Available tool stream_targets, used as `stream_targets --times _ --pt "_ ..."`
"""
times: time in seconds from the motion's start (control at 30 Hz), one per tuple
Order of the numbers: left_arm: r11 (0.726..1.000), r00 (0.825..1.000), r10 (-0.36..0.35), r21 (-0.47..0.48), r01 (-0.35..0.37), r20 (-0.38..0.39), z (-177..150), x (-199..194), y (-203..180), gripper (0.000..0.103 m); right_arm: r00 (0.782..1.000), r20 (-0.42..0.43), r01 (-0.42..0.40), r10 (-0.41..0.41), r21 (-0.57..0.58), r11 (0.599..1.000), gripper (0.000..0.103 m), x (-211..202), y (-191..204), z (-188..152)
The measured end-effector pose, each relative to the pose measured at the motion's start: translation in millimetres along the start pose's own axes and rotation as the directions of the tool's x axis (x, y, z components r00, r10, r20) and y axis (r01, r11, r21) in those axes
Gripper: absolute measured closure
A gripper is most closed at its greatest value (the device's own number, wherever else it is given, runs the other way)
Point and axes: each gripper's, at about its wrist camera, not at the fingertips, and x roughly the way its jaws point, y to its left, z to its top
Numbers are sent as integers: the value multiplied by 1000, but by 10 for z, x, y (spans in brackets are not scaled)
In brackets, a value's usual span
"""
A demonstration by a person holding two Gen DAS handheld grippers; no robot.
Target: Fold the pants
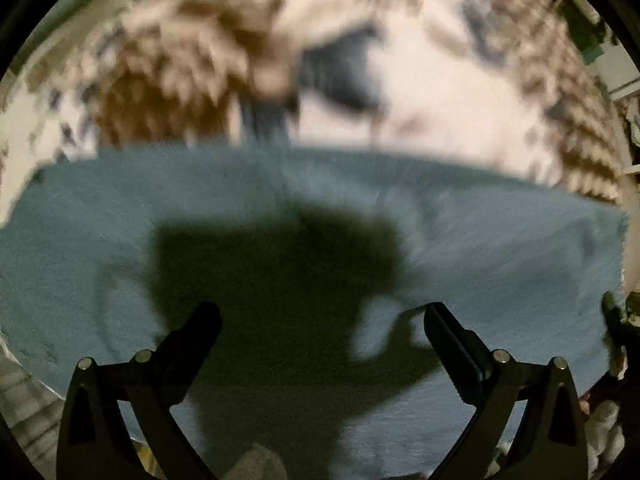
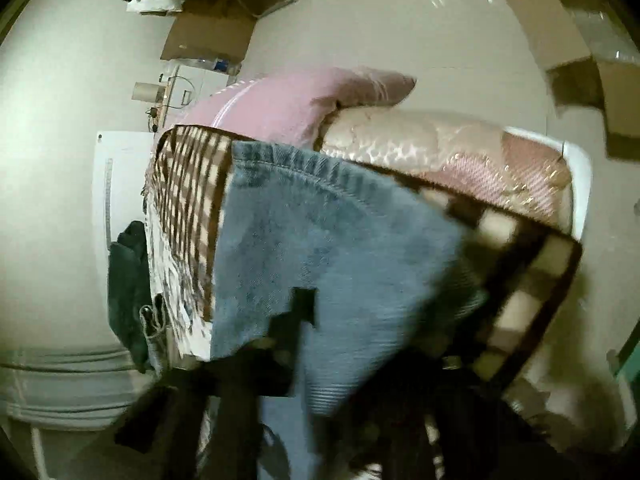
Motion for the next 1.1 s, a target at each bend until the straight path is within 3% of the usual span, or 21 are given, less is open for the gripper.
stream_targets --times 0.1,0.23,0.37,0.6,0.87,1.1 --pt "1000 998 15 14 -16 62 81 -251 -58 0 1000 -21 13 -13 4 1000 89 131 -19 44" --pt "1000 996 -5 9 4 87 167 -514 -93 0 1000 -17 15 -14 72 997 89 252 -118 96" --pt "1000 995 -6 18 5 100 207 -736 -114 0 993 18 118 -118 2 993 96 221 193 55" --pt "1000 994 -23 12 21 109 -7 -1025 -44 0 984 75 166 -159 -105 980 97 20 848 -66" --pt "998 988 -63 -2 64 142 -223 -1352 341 0 984 129 154 -125 -255 954 97 -461 1498 -497" --pt "995 982 -78 -44 87 169 -389 -1610 966 0 988 127 134 -94 -366 921 97 -595 2114 -1181"
